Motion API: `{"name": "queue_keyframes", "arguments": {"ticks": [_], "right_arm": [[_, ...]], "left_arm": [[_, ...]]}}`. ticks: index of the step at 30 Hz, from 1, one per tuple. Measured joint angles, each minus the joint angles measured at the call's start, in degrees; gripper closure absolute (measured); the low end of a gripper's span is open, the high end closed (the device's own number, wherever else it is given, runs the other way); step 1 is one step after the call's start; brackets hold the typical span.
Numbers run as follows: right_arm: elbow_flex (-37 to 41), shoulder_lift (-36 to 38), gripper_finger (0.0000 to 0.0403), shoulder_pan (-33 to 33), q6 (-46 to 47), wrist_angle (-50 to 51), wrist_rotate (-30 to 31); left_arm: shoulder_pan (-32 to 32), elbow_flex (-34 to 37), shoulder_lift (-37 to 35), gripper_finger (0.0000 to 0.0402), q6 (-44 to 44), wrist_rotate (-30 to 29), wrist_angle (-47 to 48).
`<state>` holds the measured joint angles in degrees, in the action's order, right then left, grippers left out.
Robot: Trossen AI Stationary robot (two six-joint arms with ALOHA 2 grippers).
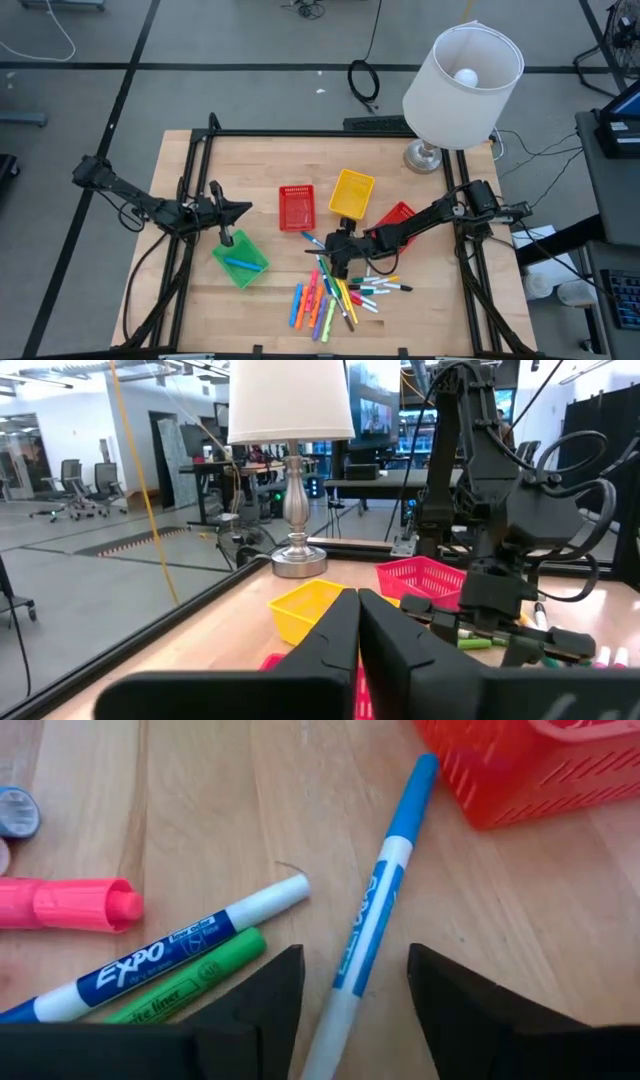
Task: Pick & Place Markers
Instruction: Put the blue marker pen into the left red bin
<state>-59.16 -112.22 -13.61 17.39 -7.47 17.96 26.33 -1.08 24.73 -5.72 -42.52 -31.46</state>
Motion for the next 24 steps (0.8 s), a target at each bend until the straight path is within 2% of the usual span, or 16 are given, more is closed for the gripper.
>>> {"name": "queue_keyframes", "arguments": {"ticks": [11, 18, 24], "right_arm": [[-0.07, -0.07, 0.0386, 0.00, -0.11, 2.39, -0.44], [0.03, 0.14, 0.0381, 0.52, -0.48, 1.57, -0.19], [0.39, 2.54, 0.0388, -0.09, -4.38, -0.51, 0.26]], "left_arm": [[0.00, 0.00, 0.00, 0.0346, -0.03, 0.00, -0.02], [0.00, 0.00, 0.00, 0.0346, -0.02, 0.00, -0.02], [0.00, 0.00, 0.00, 0.0346, 0.00, 0.00, -0.02]]}}
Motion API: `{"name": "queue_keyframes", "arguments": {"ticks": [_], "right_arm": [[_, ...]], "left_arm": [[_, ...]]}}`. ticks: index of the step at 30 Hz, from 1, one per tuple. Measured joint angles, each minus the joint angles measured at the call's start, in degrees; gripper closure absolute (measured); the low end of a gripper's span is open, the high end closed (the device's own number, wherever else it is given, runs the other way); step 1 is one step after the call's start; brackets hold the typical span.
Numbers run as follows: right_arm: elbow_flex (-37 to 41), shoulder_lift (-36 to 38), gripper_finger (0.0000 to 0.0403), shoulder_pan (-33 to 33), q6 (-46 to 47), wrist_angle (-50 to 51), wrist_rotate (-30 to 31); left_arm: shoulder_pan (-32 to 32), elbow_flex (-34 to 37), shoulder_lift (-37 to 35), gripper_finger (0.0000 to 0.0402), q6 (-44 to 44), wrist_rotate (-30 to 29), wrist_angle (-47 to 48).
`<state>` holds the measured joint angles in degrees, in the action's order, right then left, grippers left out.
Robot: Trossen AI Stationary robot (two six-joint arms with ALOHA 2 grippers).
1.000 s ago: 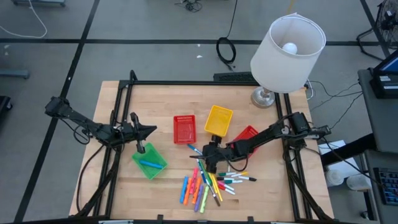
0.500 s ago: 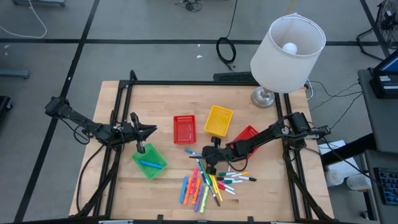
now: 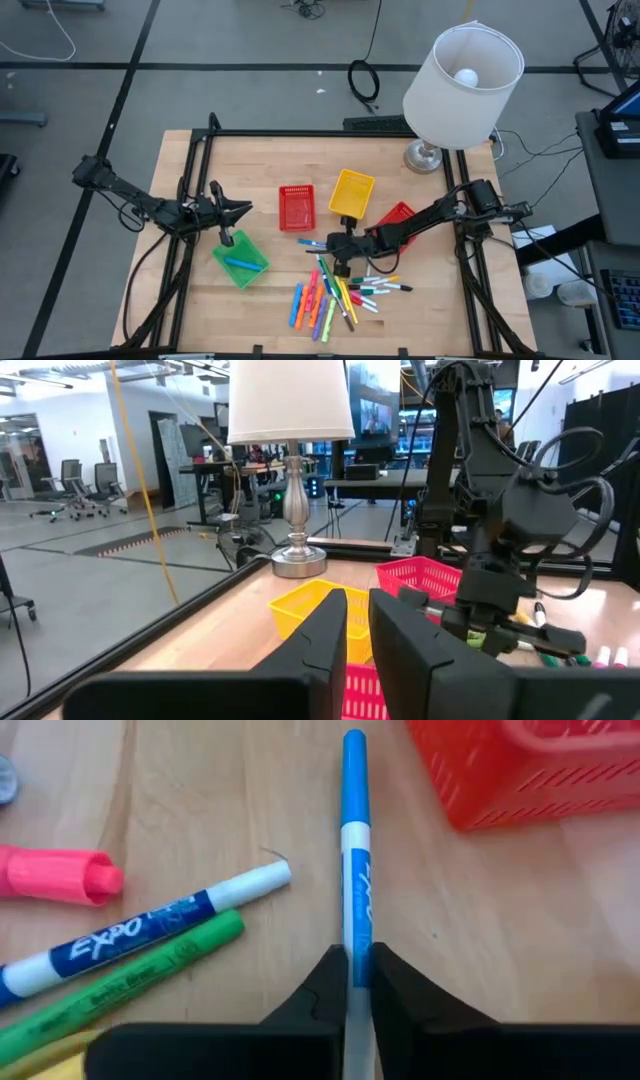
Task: Pick & Place Markers
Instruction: Put the blue marker pen into the left red bin
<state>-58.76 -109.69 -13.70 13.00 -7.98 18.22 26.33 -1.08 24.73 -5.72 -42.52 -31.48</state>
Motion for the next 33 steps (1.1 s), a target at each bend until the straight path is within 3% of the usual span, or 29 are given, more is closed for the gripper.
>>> {"name": "queue_keyframes", "arguments": {"ticks": [10, 17, 25, 30, 33], "right_arm": [[-0.15, 4.72, 0.0388, -2.25, -1.95, -1.94, 1.60], [-0.24, 9.81, 0.0388, -1.44, -1.70, -10.68, 1.51], [-0.31, 10.96, 0.0388, 4.94, 7.87, -19.05, 1.20], [-0.18, 7.90, 0.0388, 8.65, 14.30, -20.17, 1.03], [-0.42, 4.96, 0.0388, 10.01, 17.88, -25.94, 1.06]], "left_arm": [[0.00, -0.02, 0.00, 0.0346, 0.04, 0.06, -0.05], [0.00, -0.02, 0.00, 0.0346, 0.04, 0.09, -0.19], [0.00, -0.02, 0.00, 0.0346, 0.03, 0.06, -1.56], [0.02, -0.02, -0.01, 0.0346, 0.02, 0.04, -2.46], [0.01, -0.02, 0.00, 0.0346, 0.02, 0.04, -2.71]]}}
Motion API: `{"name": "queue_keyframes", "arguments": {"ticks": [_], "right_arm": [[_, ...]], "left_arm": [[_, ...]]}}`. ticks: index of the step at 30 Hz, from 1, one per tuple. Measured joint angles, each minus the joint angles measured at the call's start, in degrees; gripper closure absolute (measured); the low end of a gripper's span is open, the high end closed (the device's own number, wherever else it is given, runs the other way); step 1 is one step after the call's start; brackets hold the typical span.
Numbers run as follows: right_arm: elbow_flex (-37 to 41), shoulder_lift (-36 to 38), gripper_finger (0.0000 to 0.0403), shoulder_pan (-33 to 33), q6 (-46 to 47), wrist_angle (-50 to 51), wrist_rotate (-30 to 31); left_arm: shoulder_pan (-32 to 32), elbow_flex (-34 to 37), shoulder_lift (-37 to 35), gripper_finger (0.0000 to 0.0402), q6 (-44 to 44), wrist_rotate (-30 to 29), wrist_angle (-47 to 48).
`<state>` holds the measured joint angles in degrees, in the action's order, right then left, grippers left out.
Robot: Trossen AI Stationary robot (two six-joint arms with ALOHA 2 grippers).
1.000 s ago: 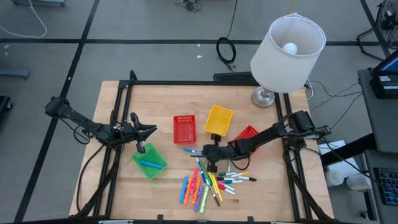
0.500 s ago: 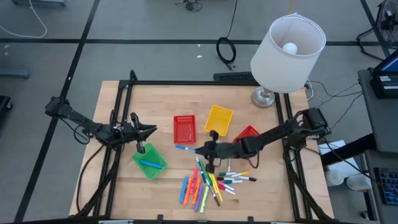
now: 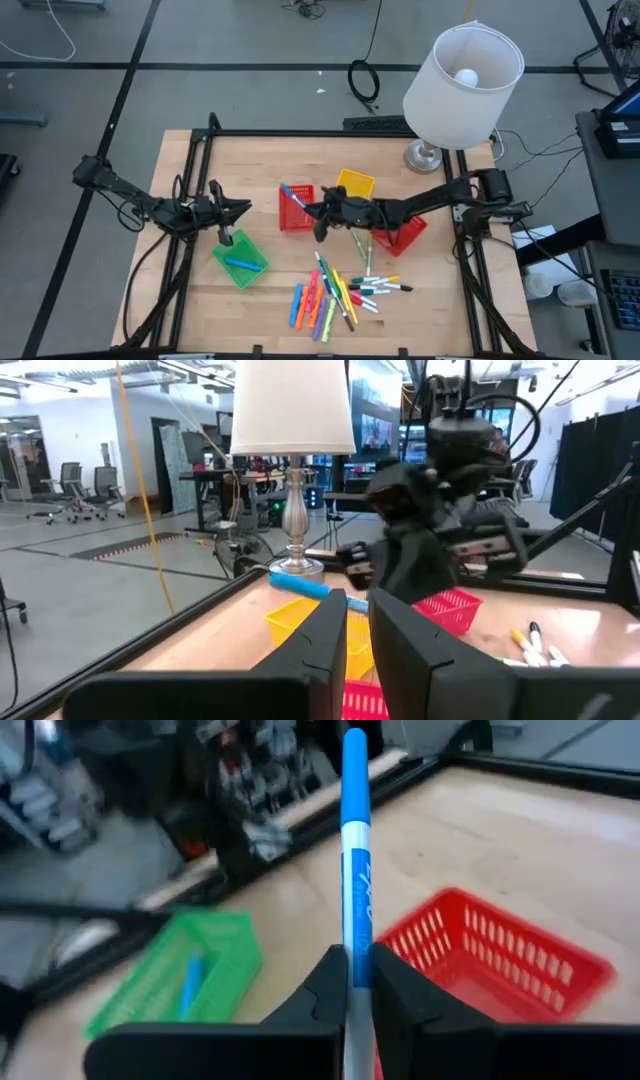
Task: Pick & Place Markers
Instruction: Put the blue marker pen into the left red bin
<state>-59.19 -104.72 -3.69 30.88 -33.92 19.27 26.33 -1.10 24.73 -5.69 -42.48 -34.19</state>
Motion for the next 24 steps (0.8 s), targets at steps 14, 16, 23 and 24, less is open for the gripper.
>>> {"name": "queue_keyframes", "arguments": {"ticks": [14, 16, 23, 24], "right_arm": [[0.21, -5.16, 0.0389, 0.44, 3.09, -3.27, 0.18], [0.02, -5.13, 0.0389, 0.49, 3.14, -3.62, 0.27], [-0.09, -6.84, 0.0389, 1.08, 3.31, -4.93, 0.25], [-0.26, -7.40, 0.0389, 1.12, 3.80, -5.79, 0.29]], "left_arm": [[-0.01, 0.00, -0.02, 0.0346, -2.19, -0.07, -0.67], [-0.01, 0.00, 0.00, 0.0346, -2.30, -0.06, -1.39], [0.00, -0.02, -0.02, 0.0346, -3.02, -0.02, -2.45], [-0.01, -0.02, -0.02, 0.0346, -3.02, -0.02, -2.43]]}}
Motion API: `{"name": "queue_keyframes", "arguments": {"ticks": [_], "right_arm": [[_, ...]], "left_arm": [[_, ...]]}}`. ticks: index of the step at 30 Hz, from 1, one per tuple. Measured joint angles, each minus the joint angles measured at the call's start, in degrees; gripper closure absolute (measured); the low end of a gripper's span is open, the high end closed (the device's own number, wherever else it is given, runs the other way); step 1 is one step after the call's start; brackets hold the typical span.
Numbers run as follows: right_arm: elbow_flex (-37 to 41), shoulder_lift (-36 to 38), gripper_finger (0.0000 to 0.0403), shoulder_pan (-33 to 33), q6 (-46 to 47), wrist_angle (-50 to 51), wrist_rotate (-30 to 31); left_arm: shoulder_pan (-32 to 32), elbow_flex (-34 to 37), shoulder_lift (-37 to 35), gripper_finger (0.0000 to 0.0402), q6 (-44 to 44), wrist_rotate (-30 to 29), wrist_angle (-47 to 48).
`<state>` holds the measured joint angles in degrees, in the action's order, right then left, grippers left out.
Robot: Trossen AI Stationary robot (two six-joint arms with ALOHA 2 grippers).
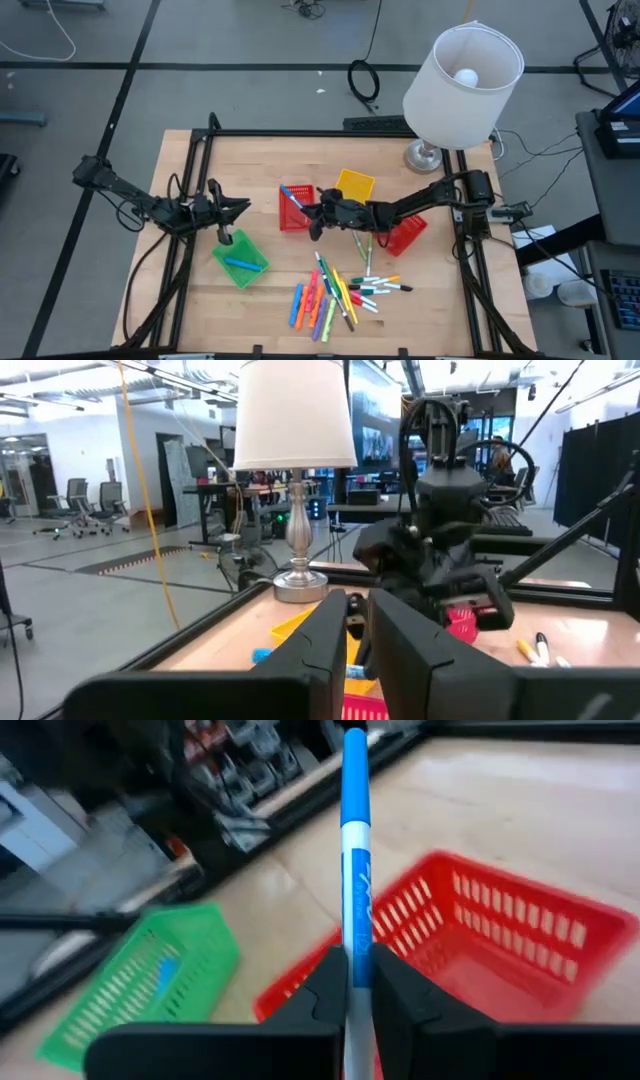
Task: Pick & Place Markers
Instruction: Put the blue marker pen into the left red bin, then put the green pen into the yellow bin
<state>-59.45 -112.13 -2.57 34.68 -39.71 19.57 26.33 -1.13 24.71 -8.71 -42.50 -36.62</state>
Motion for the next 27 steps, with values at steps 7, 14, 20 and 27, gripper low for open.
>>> {"name": "queue_keyframes", "arguments": {"ticks": [7, 14, 20, 27], "right_arm": [[-0.43, -2.23, 0.0388, 0.27, 0.66, 0.36, -0.26], [-0.39, -2.26, 0.0332, 0.50, -0.78, 0.88, -0.17], [-0.39, -2.26, 0.0304, 0.63, -0.89, 0.63, -0.17], [-0.28, 4.16, 0.0314, 0.72, -7.24, 3.13, -10.75]], "left_arm": [[0.00, 0.02, 0.02, 0.0346, -0.07, -0.02, 0.03], [0.00, 0.00, 0.02, 0.0346, -0.07, -0.02, 0.46], [0.01, 0.00, 0.02, 0.0346, -0.07, -0.02, 0.52], [0.00, 0.00, 0.02, 0.0346, 0.07, -0.02, 0.79]]}}
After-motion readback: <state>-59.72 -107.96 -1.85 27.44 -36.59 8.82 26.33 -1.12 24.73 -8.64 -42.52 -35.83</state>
